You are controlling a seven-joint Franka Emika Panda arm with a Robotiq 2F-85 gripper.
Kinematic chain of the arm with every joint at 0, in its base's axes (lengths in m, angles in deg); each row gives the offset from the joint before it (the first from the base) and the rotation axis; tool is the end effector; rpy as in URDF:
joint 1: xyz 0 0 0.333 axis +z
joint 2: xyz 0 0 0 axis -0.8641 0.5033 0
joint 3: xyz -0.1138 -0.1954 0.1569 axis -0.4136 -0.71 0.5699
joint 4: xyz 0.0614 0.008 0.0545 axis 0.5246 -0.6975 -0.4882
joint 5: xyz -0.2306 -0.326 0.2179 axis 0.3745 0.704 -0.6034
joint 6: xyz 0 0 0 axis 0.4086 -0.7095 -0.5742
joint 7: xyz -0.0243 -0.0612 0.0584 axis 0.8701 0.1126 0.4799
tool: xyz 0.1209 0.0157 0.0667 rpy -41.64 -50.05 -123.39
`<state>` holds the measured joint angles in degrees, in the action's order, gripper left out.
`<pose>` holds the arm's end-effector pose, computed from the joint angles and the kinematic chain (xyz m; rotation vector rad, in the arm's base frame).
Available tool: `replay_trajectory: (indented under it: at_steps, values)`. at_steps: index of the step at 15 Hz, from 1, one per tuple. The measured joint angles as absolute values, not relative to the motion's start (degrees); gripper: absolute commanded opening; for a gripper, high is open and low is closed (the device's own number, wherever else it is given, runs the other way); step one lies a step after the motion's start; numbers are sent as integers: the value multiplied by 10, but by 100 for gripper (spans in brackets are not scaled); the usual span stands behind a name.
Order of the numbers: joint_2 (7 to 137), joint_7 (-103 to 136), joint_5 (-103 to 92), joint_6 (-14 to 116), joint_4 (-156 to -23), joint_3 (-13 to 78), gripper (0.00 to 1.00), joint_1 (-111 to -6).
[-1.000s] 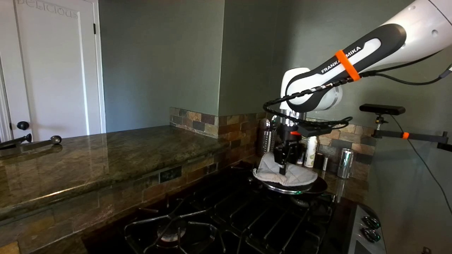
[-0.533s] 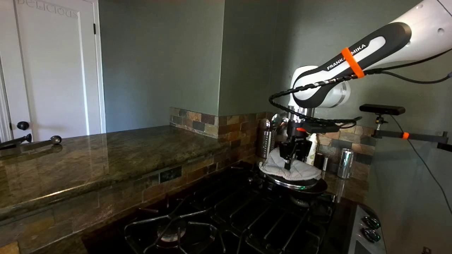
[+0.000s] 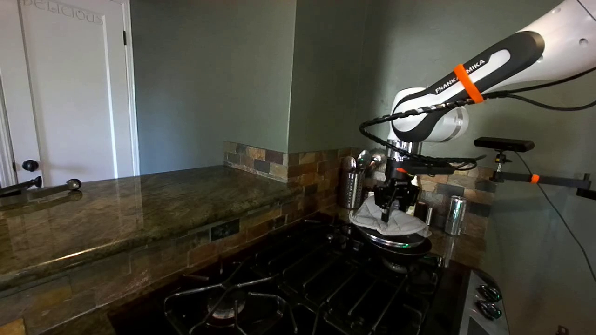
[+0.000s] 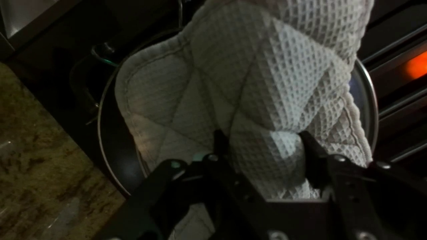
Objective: Move the pan to the bottom right stove plate and use the potholder to put the lid on the pan
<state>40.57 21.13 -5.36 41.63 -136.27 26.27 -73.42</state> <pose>0.4710 -0.2064 0.2941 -3.0242 0.8433 -0.0074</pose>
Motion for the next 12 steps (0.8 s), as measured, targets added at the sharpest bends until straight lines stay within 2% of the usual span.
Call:
replay_trajectory:
  at_steps: [12]
  values:
    - [407,299,-44,416,-1364,262,30,-761]
